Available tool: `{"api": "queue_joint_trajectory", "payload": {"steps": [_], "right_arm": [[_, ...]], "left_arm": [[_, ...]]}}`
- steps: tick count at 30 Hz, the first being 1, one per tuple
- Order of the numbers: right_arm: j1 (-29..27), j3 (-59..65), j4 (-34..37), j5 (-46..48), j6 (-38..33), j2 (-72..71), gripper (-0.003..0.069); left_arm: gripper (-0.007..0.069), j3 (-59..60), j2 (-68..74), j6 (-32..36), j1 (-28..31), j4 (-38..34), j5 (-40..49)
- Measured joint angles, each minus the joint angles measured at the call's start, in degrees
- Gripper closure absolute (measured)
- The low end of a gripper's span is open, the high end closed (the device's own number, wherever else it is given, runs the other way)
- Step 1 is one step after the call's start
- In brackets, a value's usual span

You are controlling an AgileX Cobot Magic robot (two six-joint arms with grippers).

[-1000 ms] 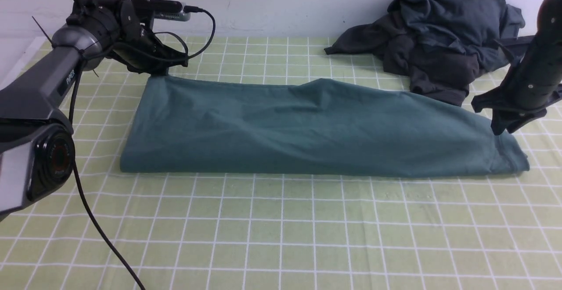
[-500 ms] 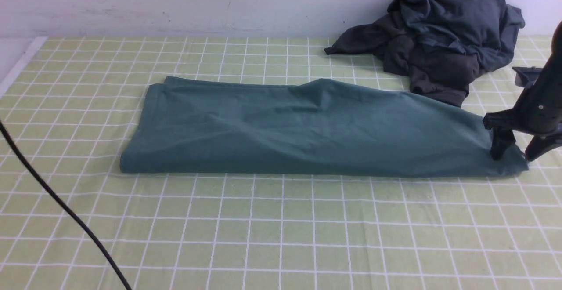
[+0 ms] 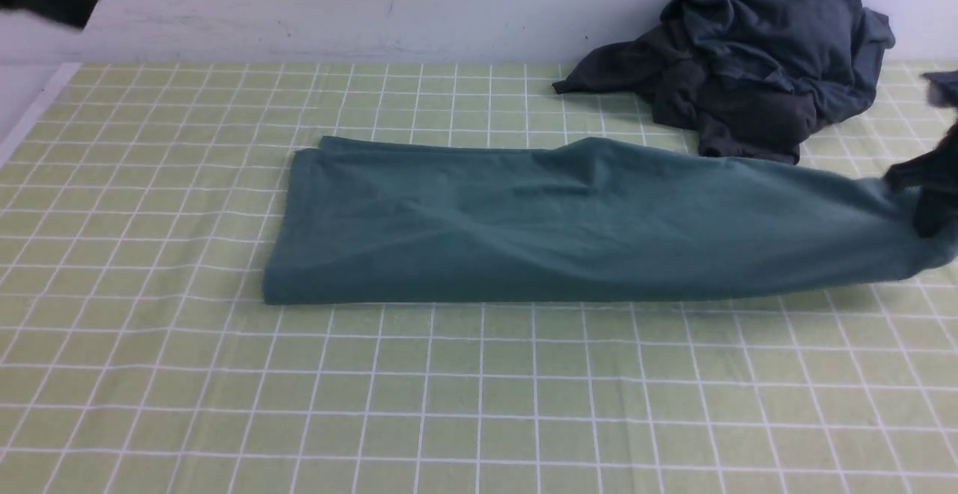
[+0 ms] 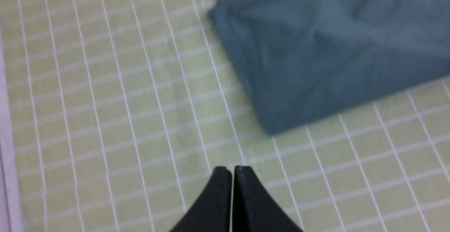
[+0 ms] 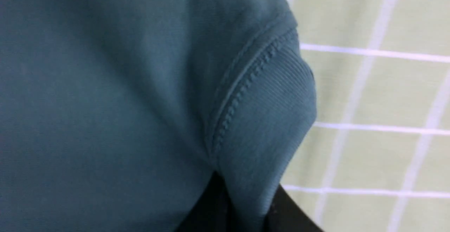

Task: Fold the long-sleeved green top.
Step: Use the right arm to drag the right edge of the fabric to the left and folds it over the left edge

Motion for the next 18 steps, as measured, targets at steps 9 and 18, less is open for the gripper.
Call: {"api": "queue_joint_trajectory", "payload": {"steps": [9,18], "right_arm": [[-1.9,-10.3,22.3,0.7,1.3,-8.1,0.0603],[21.4,-11.0,32.6,-0.9,-1.7,-5.6,0.0603]], "left_arm": [[0.0627,37.1,-19.4,-3.9,0.0,-0.9,-13.1],[0.0627,57.3,-29.7,-4.2,0.0,-1.7,-26.3]]}}
